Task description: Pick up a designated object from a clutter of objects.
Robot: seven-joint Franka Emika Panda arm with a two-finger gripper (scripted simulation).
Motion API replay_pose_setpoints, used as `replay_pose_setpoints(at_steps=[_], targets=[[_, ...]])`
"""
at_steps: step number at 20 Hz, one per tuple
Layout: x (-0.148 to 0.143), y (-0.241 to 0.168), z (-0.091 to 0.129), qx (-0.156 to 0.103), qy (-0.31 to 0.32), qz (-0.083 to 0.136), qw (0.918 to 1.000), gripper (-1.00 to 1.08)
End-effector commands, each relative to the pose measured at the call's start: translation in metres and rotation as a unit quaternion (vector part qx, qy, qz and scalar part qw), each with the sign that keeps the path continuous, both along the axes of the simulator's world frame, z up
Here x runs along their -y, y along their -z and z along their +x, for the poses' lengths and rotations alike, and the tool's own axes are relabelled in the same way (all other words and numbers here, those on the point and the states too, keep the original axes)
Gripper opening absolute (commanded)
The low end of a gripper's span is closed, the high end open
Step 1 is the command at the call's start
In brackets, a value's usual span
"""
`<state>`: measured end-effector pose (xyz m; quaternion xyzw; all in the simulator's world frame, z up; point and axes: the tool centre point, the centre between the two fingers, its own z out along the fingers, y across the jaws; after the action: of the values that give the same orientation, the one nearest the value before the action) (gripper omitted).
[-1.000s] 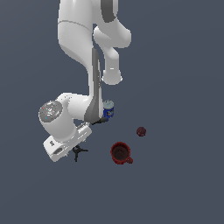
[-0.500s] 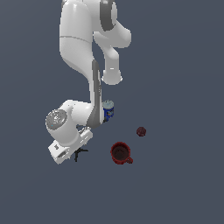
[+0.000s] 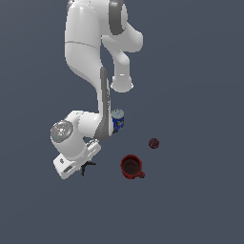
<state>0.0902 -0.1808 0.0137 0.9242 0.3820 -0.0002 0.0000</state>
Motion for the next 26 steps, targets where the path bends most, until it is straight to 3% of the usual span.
replay_pose_setpoints(at_steps=[1,14,26], targets=[[0.000,0.000,0.000,0.000,0.000,0.000,1.0000,-1.00],[-0.002,-0.016,-0.011,0.000,0.000,0.000,1.0000,-1.00],[-0.012,-0.083,-0.055,-0.001,0.000,-0.002,1.0000,-1.00]])
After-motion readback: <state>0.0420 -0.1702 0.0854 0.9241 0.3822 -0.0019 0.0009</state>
